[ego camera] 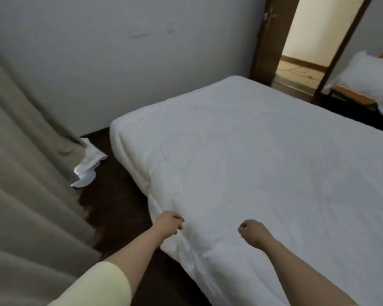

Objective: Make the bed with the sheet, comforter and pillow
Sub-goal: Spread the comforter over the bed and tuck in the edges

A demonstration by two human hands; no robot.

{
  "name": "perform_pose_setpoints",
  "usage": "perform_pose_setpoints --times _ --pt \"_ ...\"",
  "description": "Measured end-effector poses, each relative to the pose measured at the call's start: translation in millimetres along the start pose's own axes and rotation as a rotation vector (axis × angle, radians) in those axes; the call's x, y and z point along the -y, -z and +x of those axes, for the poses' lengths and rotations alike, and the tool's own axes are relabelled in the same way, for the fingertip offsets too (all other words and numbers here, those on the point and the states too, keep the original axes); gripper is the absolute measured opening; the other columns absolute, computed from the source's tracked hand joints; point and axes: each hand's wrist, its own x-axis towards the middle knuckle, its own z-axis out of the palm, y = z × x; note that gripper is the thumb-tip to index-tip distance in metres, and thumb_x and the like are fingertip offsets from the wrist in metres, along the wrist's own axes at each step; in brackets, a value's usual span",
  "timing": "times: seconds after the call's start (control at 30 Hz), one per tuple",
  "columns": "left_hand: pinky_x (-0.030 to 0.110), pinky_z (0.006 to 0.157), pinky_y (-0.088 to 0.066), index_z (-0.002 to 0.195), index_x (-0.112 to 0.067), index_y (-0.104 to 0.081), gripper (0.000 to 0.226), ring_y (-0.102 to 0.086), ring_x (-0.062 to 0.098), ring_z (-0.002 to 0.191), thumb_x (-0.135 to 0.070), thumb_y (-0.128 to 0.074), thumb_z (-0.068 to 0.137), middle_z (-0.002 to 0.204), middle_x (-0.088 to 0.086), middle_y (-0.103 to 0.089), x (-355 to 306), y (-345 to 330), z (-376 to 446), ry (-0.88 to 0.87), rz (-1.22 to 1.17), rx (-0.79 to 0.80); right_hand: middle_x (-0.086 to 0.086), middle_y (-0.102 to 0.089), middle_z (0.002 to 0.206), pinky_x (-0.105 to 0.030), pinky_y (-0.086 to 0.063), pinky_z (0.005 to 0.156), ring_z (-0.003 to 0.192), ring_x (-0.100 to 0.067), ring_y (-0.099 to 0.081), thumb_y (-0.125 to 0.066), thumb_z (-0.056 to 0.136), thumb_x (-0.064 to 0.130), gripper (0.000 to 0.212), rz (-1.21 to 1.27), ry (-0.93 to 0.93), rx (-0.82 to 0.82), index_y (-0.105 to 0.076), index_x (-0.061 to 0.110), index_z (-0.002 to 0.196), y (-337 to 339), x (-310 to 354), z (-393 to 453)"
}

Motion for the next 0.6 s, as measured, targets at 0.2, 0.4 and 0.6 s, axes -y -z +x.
perform_pose_setpoints --times 0.2,0.4,0.6 --pt "0.022 0.058 -0.042 0.080 -0.014 -0.062 0.025 -0.053 0.014 0.067 -0.003 -0.043 0.092 0.072 0.001 -0.060 59.6 186.0 63.0 0.105 -0.059 -0.270 -0.012 -0.062 0.124 -0.028 -0.044 0.094 0.116 -0.026 -0.057 -0.040 0.098 0.022 0.036 -0.056 0.195 0.155 -0.059 0.002 0.121 -36.4 208.6 53.7" --pt "0.022 0.059 -0.041 0.075 -0.018 -0.058 0.027 -0.053 0.015 0.068 -0.007 -0.043 0.094 0.071 0.000 -0.059 68.7 264.8 134.9 0.164 -0.145 -0.290 -0.015 -0.059 0.127 -0.029 -0.044 0.092 0.094 -0.019 -0.050 -0.041 0.099 0.023 0.038 -0.151 0.194 0.248 -0.055 0.000 0.125 -40.3 303.7 125.1" --pt "0.026 0.072 -0.042 0.080 -0.015 -0.060 0.023 -0.053 0.018 0.079 -0.008 -0.044 0.094 0.074 -0.001 -0.056 24.1 354.4 250.7 0.103 -0.177 -0.308 -0.019 -0.062 0.123 -0.032 -0.048 0.079 0.093 -0.026 -0.058 -0.044 0.096 0.020 0.039 -0.047 0.249 0.216 -0.054 -0.005 0.125 -20.5 420.7 247.4"
